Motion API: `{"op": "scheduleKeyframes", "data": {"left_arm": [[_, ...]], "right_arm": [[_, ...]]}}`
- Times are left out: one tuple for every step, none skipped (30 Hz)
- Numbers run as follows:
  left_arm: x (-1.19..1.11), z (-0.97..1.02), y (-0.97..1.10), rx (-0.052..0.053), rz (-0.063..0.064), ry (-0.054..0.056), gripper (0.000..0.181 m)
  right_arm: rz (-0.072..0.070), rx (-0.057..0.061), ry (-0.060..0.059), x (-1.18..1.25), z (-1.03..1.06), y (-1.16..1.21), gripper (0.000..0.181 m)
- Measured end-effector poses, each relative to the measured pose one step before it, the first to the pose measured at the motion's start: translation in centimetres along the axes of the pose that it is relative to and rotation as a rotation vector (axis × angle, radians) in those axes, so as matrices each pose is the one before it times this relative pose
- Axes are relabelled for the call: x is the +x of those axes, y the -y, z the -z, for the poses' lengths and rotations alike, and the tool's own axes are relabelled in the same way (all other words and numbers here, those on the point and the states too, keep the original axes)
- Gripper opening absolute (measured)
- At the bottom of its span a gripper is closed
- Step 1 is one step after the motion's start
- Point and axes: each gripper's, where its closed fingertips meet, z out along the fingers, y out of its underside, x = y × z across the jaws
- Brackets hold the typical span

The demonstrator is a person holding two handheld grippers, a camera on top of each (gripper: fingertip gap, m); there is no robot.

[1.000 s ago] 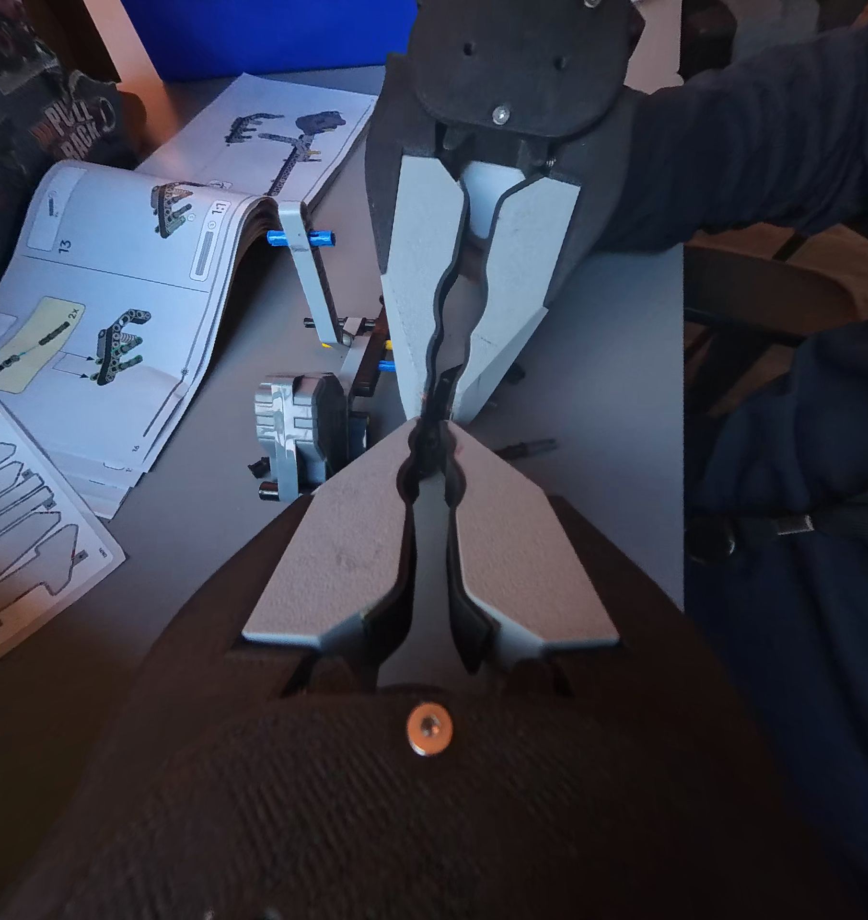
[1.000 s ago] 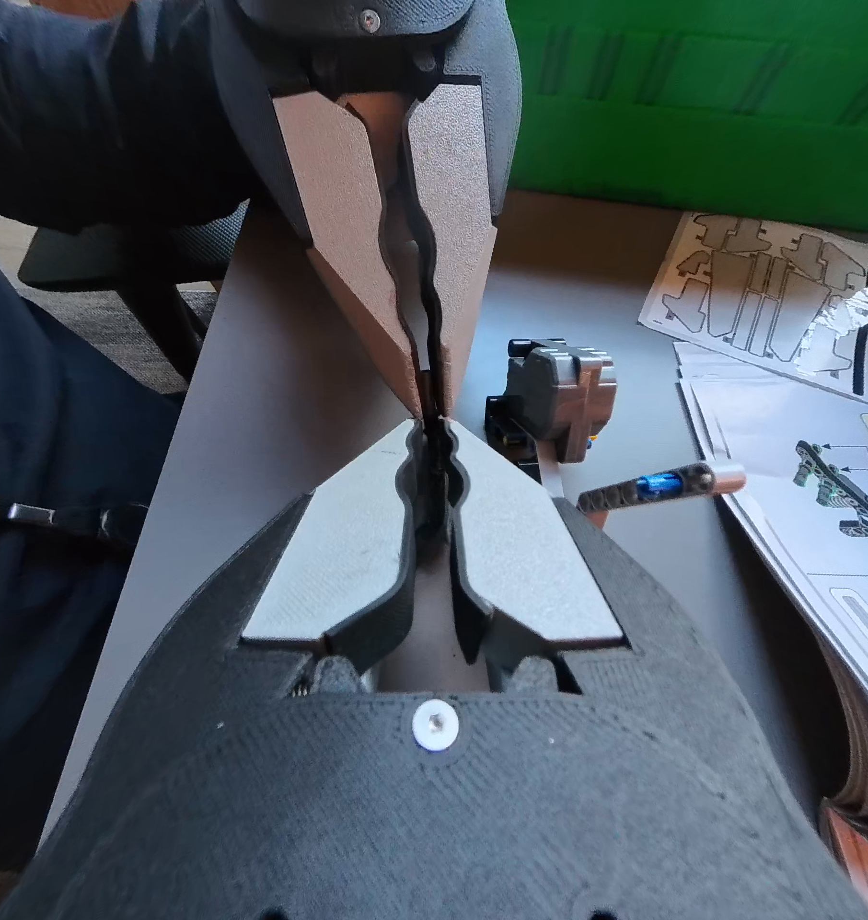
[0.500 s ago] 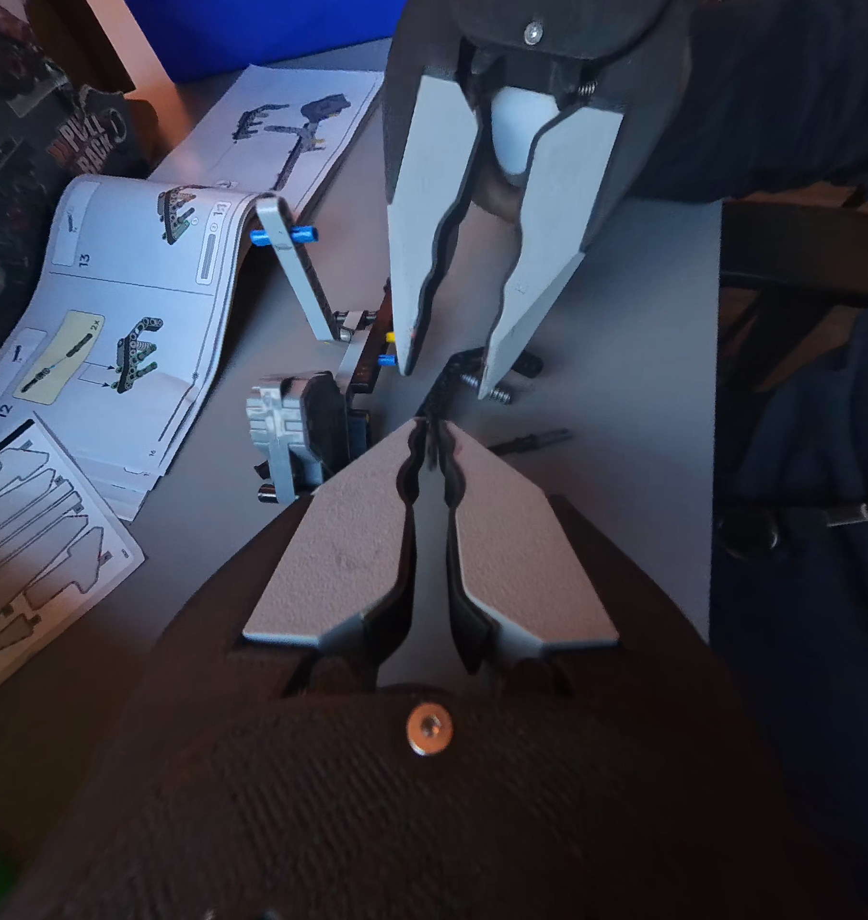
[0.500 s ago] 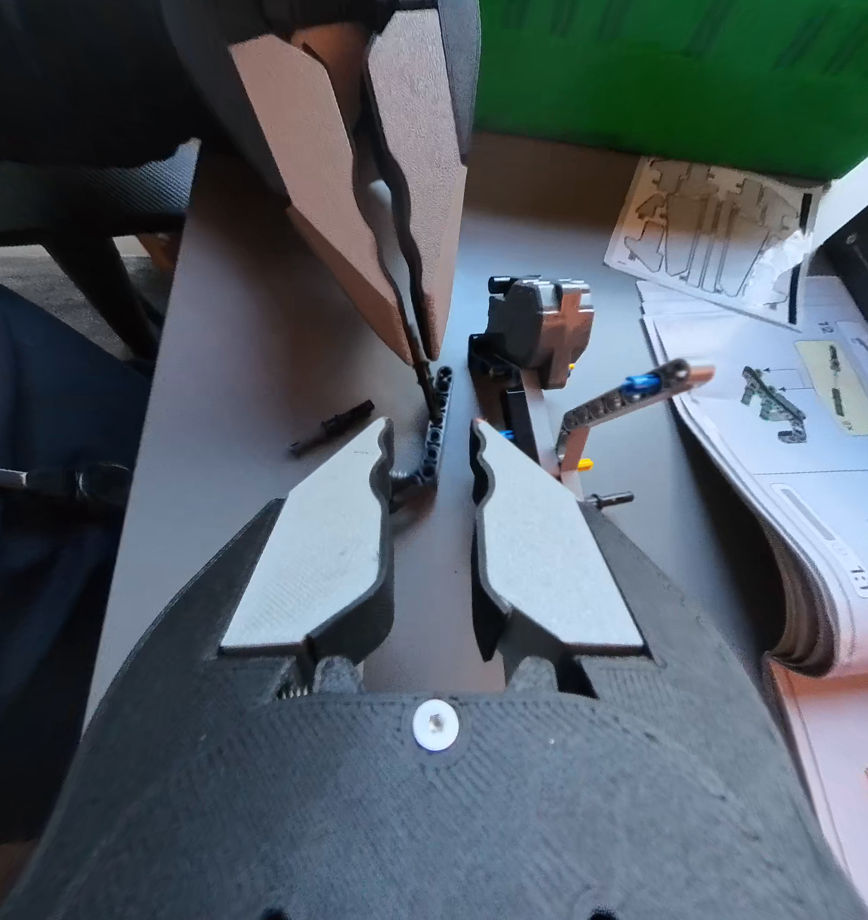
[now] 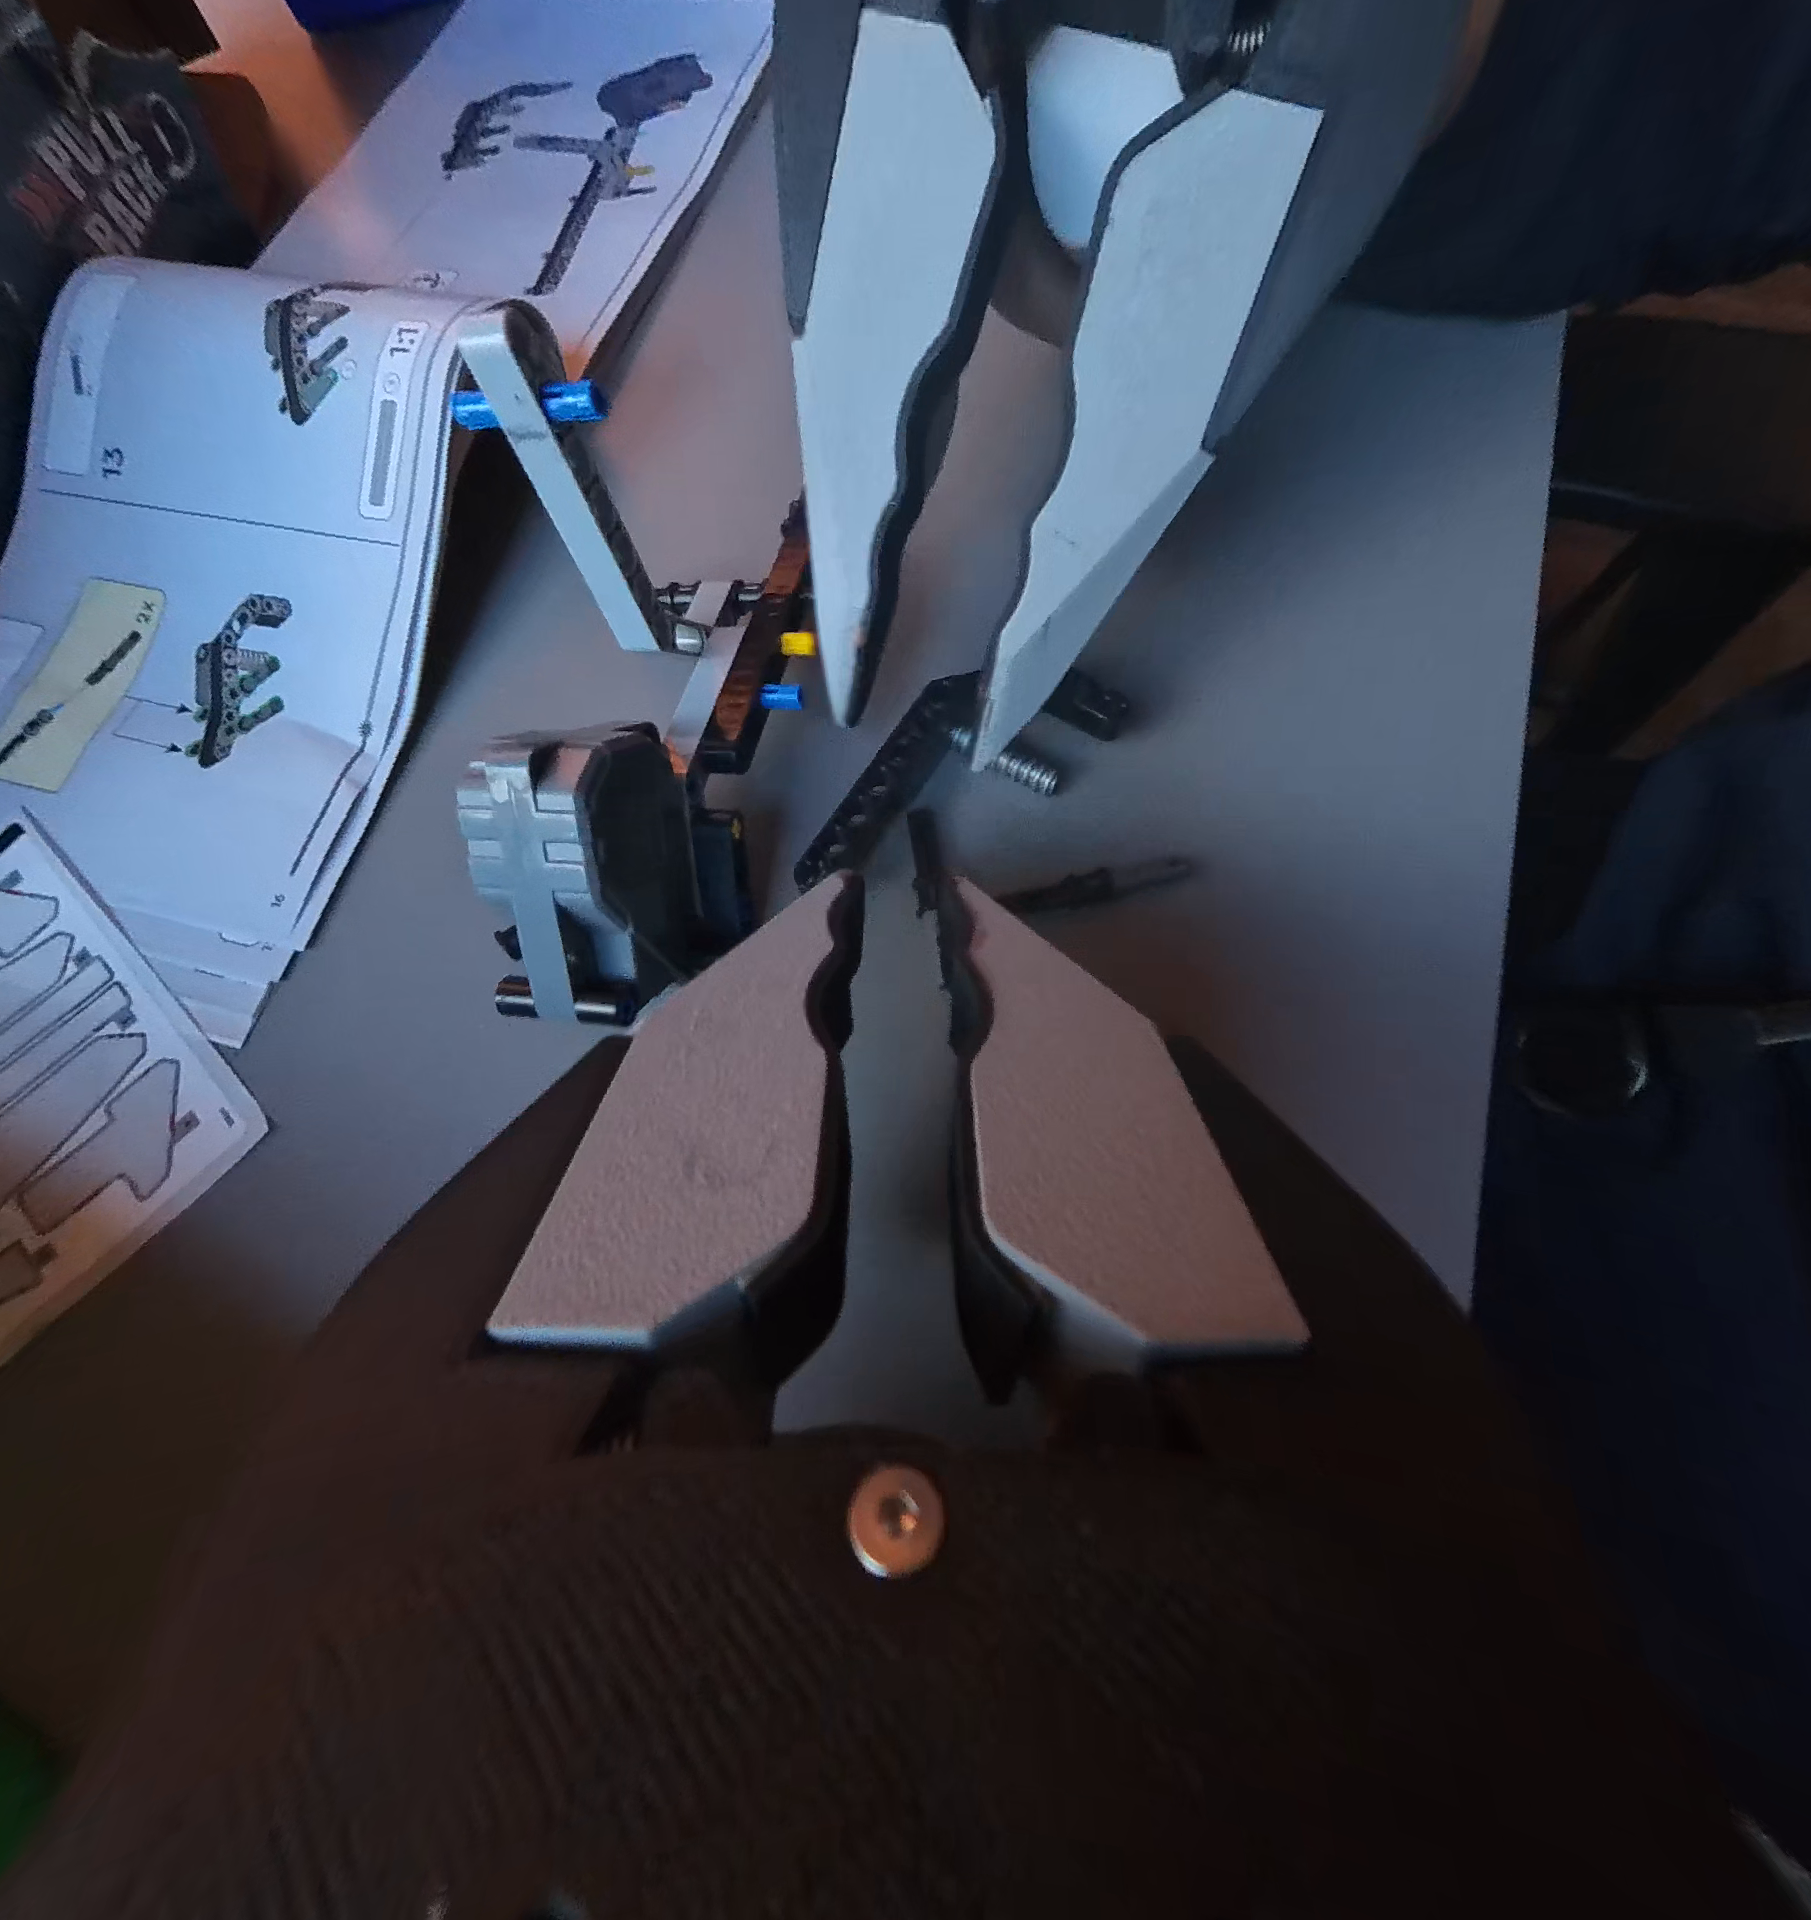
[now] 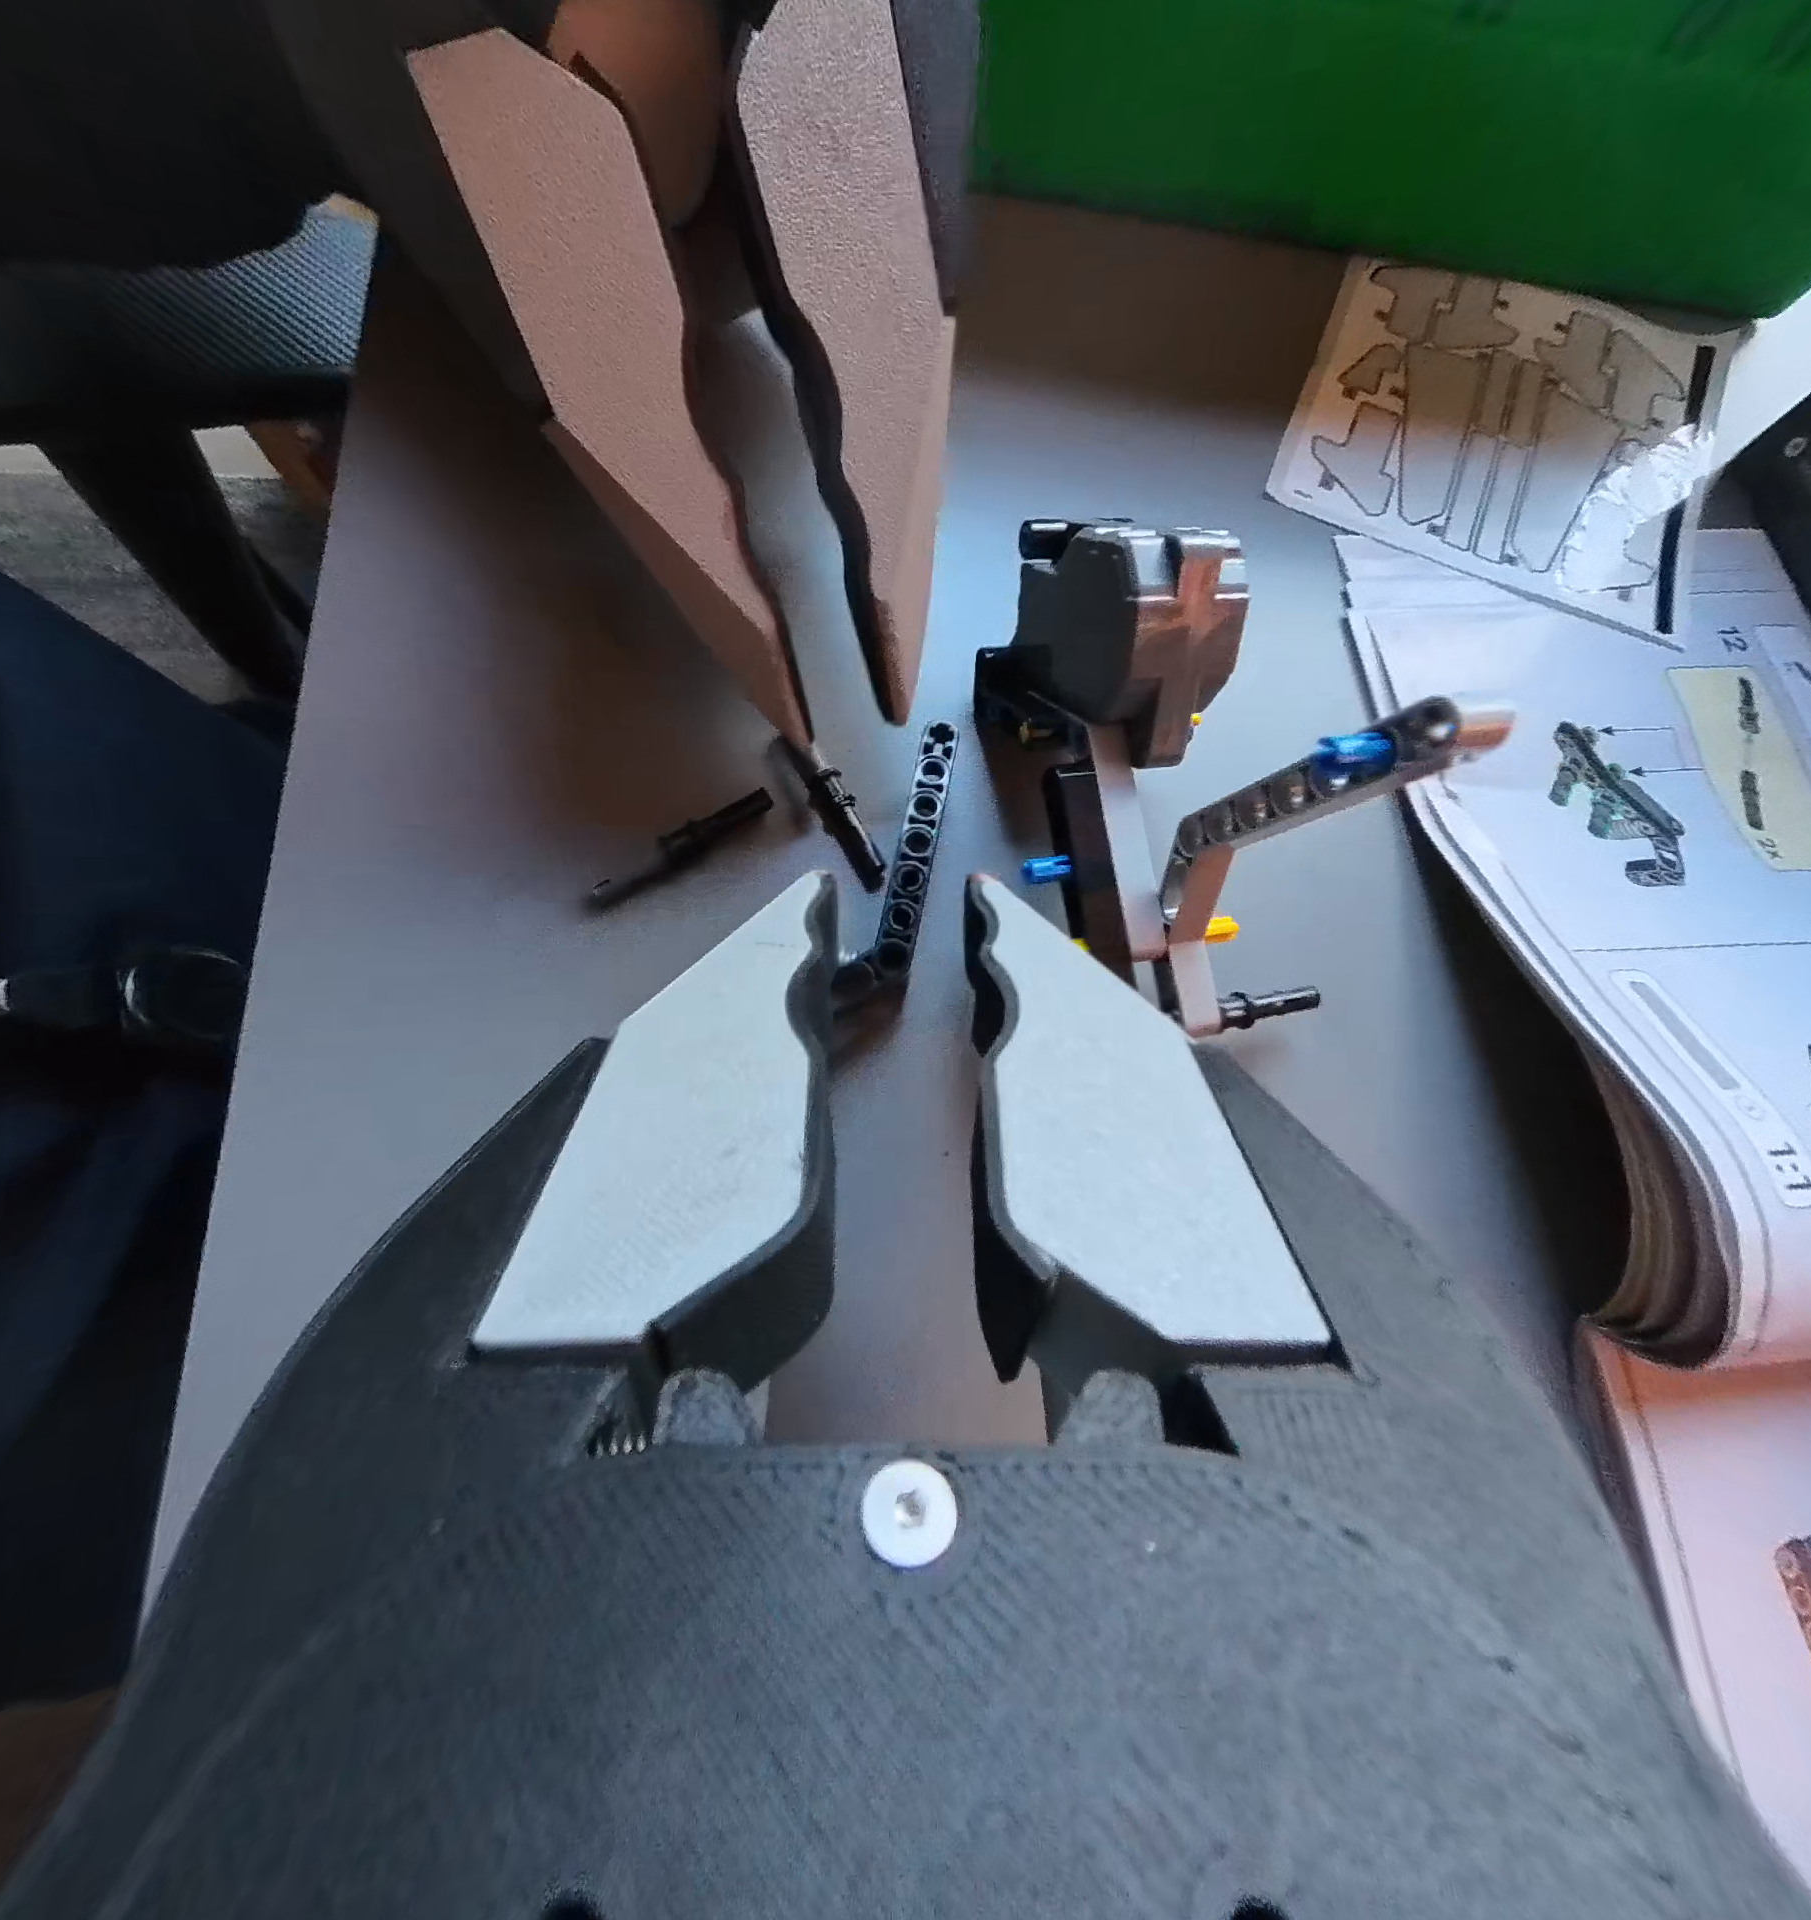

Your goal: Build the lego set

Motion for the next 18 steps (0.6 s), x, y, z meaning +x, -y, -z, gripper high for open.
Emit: {"op": "scheduleKeyframes", "data": {"left_arm": [[-0.189,0.113,-0.028,0.0033,-0.0047,0.0153,0.011],[-0.205,0.153,-0.015,0.0051,0.002,0.0125,0.011],[-0.213,0.163,-0.014,0.0062,0.0109,0.0075,0.011],[-0.214,0.196,0.042,0.01,0.0167,0.0055,0.011],[-0.205,0.224,0.096,0.0145,0.0167,0.0059,0.011],[-0.217,0.237,0.135,0.0159,0.0145,0.0082,0.011],[-0.168,0.237,0.127,0.0151,0.0124,0.0082,0.011],[-0.078,0.22,0.094,0.0132,0.0108,0.005,0.011],[0.024,0.192,0.075,0.011,0.0079,0.0003,0.012],[0.066,0.164,0.129,0.0129,0.005,-0.0003,0.013],[0.118,0.124,0.275,0.0199,0.0022,-0.0013,0.014],[0.292,0.069,0.417,0.0266,-0.0006,-0.0106,0.016],[0.482,0.043,0.595,0.036,-0.0018,-0.0216,0.018],[0.501,0.008,0.696,0.0429,0.0005,-0.024,0.018],[0.444,-0.019,0.638,0.0398,0.0035,-0.0222,0.018],[0.327,-0.043,0.459,0.0284,0.007,-0.0183,0.018],[0.241,-0.053,0.251,0.0152,0.0085,-0.0155,0.017],[0.285,-0.04,0.026,0.0019,0.0035,-0.0182,0.012]], "right_arm": [[-0.0022,-0.0175,0.0017,-0.004,-0.118,-0.276,0.019],[0.0031,-0.0234,-0.0058,0.059,-0.176,-0.363,0.017],[0.0076,-0.0199,-0.0033,-0.005,-0.184,-0.33,0.007],[0.0066,-0.0057,-0.0034,-0.001,-0.071,-0.099,0.006],[0.0073,-0.0025,-0.0028,0.011,0.066,-0.002,0.006],[0.01,-0.0019,-0.009,0.133,0.157,-0.016,0.005],[0.006,0.0119,-0.0109,0.204,0.264,0.179,0.005],[-0.0037,0.0279,0.0019,0.064,0.362,0.442,0.005],[-0.0127,0.0445,0.0193,-0.15,0.41,0.744,0.005],[-0.0114,0.0568,0.0286,-0.321,0.395,0.973,0.005],[-0.0015,0.0604,0.0302,-0.431,0.312,1.033,0.005],[0.0022,0.0496,0.0241,-0.405,0.152,0.871,0.005],[-0.0048,0.0286,0.0165,-0.281,-0.034,0.532,0.005],[-0.0126,0.0113,0.0146,-0.186,-0.197,0.246,0.005],[-0.0125,0.0024,0.017,-0.204,-0.266,0.101,0.005],[-0.0045,0.0022,0.0188,-0.284,-0.271,0.136,0.005],[0.004,0.0044,0.009,-0.201,-0.234,0.156,0.005],[0.0077,0.002,-0.0054,-0.015,-0.176,0.111,0.005]]}}
